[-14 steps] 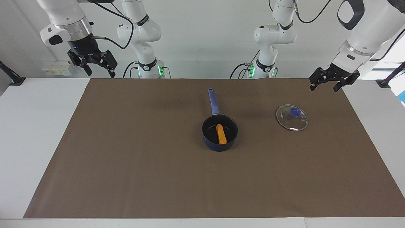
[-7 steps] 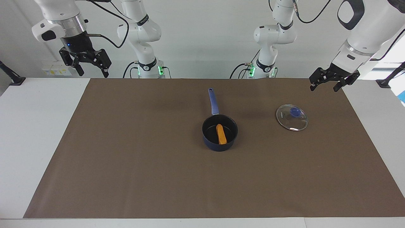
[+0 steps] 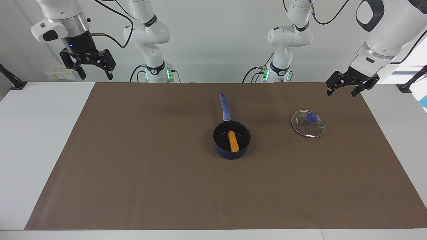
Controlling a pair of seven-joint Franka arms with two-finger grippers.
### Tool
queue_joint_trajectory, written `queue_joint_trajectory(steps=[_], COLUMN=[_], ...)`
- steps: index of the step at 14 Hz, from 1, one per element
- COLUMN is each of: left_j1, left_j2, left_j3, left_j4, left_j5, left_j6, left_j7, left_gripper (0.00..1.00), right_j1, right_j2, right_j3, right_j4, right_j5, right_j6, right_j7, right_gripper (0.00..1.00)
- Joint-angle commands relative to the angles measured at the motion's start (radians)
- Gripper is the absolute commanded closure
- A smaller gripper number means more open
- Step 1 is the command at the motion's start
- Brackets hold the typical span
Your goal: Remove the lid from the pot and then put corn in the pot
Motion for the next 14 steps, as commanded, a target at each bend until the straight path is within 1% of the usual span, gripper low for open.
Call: queue_joint_trajectory(steps=[1, 3, 6, 7, 12, 14], left_j1=[0.013, 0.013, 0.013, 0.013, 0.013, 0.013], left_j2=[0.007, 0.007, 0.007, 0.007, 0.007, 0.007], left_j3=[-0.007, -0.007, -0.007, -0.007, -0.007, -0.007], left_j4=[0.024, 0.024, 0.024, 0.024, 0.024, 0.024], left_j5=[0.006, 0.006, 0.006, 0.006, 0.008, 0.006], left_j6=[-0.024, -0.024, -0.024, -0.024, -0.024, -0.024], left_j7=[0.002, 0.002, 0.002, 0.002, 0.002, 0.002], left_gripper=[0.0, 0.0, 0.0, 0.0, 0.0, 0.0], right_j1=[-0.004, -0.003, -0.001, -0.001, -0.001, -0.001], right_j2=[-0.02, -0.021, -0.02, -0.02, -0.018, -0.02], right_j3=[0.006, 0.006, 0.009, 0.009, 0.008, 0.006], right_j4=[-0.022, -0.024, -0.013, -0.01, -0.012, -0.019], right_j5=[-0.008, -0.008, -0.004, -0.003, -0.01, -0.02], right_j6=[-0.031, -0.036, -0.092, -0.094, -0.082, -0.044], right_j7=[-0.03, -0.029, -0.024, -0.026, -0.035, -0.036], right_gripper=[0.0, 0.0, 0.0, 0.0, 0.0, 0.0])
